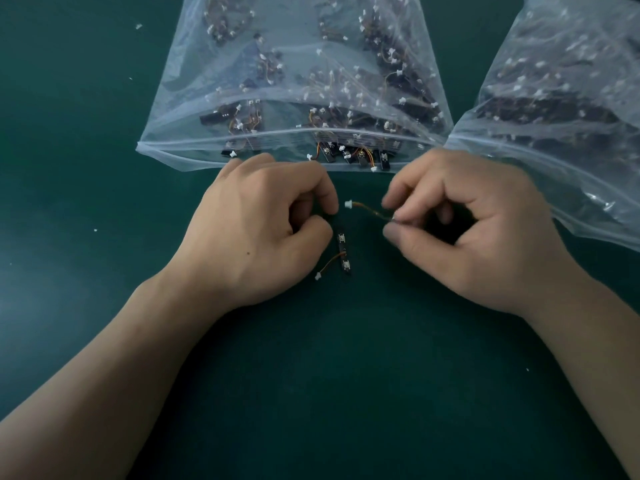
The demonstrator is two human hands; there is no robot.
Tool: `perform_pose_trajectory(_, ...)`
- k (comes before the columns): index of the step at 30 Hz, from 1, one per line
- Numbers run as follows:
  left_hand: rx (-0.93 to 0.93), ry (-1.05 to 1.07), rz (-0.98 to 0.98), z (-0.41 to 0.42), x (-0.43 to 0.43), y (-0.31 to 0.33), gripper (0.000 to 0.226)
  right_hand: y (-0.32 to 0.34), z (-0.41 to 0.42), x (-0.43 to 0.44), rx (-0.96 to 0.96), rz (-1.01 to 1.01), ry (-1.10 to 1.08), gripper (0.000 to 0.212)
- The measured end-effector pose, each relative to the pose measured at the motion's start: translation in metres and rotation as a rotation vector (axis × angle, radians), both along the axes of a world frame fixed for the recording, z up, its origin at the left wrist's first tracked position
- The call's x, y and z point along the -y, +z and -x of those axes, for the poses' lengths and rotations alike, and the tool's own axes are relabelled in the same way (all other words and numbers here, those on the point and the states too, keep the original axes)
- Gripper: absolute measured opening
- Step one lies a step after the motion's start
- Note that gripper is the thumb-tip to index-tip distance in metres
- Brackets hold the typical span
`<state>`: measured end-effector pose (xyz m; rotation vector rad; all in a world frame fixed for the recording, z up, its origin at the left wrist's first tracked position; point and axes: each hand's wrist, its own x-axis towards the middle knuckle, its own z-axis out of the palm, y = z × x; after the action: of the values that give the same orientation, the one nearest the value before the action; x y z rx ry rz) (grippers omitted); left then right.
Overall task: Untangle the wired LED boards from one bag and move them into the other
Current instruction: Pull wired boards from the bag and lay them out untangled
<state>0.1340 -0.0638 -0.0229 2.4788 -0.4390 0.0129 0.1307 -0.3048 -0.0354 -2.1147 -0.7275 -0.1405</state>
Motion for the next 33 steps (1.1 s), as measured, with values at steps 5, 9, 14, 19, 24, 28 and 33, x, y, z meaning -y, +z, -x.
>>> perform_pose_trajectory(5, -0.044, 0.009, 0.069, -0.0013, -0.0016, 0.0028, 0.027, -0.0004, 0.0012, -0.0013, -0.044, 0.212, 0.102, 0.02)
perform_pose_trajectory(9, -0.062, 0.038, 0.124, -0.0018, -0.0013, 0.0014, 0.028, 0.0038, 0.0025, -0.0007, -0.03, 0.176, 0.06, 0.018)
perform_pose_trajectory(14, -0.147, 0.039, 0.191, -0.0038, -0.0034, 0.0023, 0.034, 0.0056, 0.0006, -0.0038, -0.049, 0.365, -0.023, 0.04)
perform_pose_trajectory(19, -0.135, -0.027, 0.09, -0.004, -0.0047, 0.0044, 0.035, 0.0054, 0.0012, -0.0048, -0.055, 0.381, 0.004, 0.038)
perform_pose_trajectory(24, -0.05, -0.103, -0.013, -0.002, -0.0027, 0.0055, 0.031, 0.0047, 0.0013, -0.0055, -0.049, 0.372, 0.015, 0.038)
perform_pose_trajectory(28, -0.031, -0.1, -0.009, -0.0007, -0.0017, 0.0061, 0.024, 0.005, 0.0014, -0.0055, -0.049, 0.363, 0.012, 0.037)
perform_pose_trajectory(33, -0.004, -0.075, -0.025, 0.001, 0.0, 0.0046, 0.013, 0.0037, 0.0017, -0.006, -0.038, 0.363, 0.015, 0.037)
